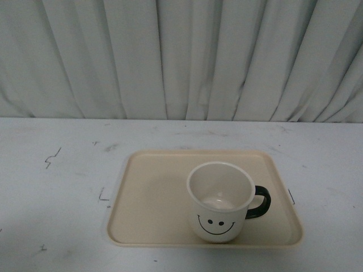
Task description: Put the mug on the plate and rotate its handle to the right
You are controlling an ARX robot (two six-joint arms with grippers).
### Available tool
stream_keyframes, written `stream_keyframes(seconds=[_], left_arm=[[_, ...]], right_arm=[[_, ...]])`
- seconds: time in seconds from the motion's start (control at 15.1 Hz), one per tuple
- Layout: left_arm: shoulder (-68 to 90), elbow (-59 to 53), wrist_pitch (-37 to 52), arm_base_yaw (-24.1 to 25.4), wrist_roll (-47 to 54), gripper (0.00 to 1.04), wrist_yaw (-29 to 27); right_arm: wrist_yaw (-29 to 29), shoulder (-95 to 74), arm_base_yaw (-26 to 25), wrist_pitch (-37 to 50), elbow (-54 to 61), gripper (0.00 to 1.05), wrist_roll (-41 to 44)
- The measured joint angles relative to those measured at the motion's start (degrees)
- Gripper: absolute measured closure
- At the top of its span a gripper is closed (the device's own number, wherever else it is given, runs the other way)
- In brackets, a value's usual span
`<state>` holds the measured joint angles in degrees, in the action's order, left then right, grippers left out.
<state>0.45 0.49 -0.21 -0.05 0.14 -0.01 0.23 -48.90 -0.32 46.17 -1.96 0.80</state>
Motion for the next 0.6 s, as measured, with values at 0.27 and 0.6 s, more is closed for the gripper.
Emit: stream_keyframes(seconds=[0.27, 0.6], left_arm=[[0.0, 0.0, 0.0, 0.0, -0.02, 0.07, 0.0], [0.0, 0.0, 0.0, 0.0, -0.02, 0.07, 0.0]], right_arm=[[-0.04, 13.07, 0.0, -11.17, 1.27, 1.03, 0.0], [-0.04, 18.32, 0.0, -16.02, 1.29, 1.03, 0.0]])
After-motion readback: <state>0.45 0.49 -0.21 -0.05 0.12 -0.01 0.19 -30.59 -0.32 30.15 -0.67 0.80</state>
